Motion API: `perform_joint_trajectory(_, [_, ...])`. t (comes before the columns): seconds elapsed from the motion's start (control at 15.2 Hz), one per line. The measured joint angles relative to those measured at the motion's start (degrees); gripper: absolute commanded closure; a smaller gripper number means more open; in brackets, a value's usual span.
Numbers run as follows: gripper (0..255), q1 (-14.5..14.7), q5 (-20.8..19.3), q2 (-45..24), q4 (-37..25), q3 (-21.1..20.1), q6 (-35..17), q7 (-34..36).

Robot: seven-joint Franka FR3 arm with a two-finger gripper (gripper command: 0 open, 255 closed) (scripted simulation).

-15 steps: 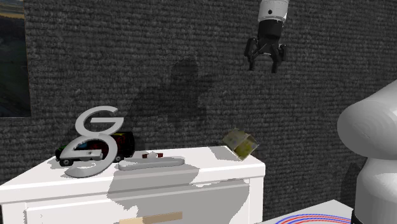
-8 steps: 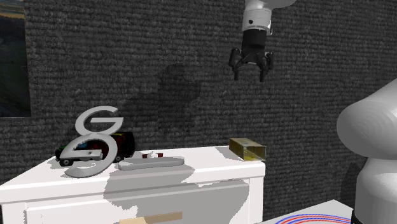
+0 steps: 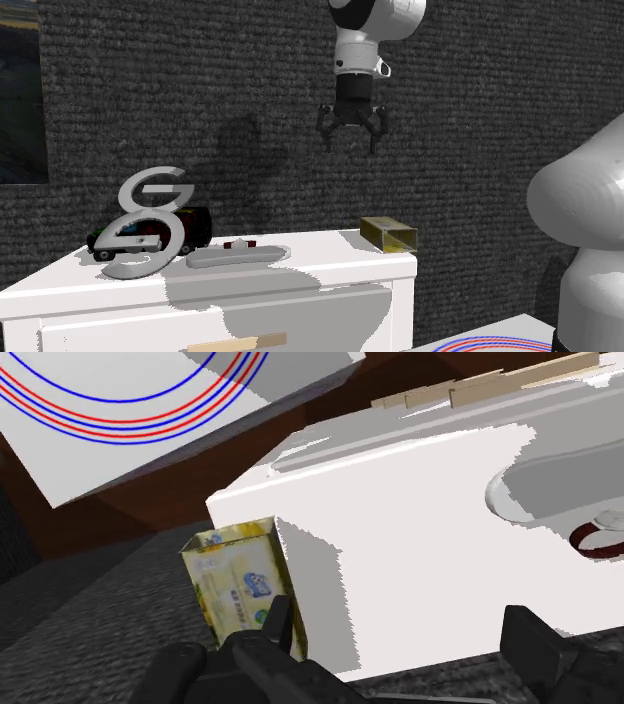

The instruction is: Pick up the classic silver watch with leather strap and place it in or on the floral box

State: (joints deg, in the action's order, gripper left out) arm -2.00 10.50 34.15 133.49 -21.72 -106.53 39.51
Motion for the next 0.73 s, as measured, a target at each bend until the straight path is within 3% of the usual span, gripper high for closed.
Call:
perform_joint_trajectory(0.4, [0, -2.95, -0.78, -10.55, -3.48, -9.62, -6.04, 16.11])
perform_joint_trajectory(0.73, [0, -5.99, -6.24, -22.88, -9.64, -17.56, -9.86, 31.71])
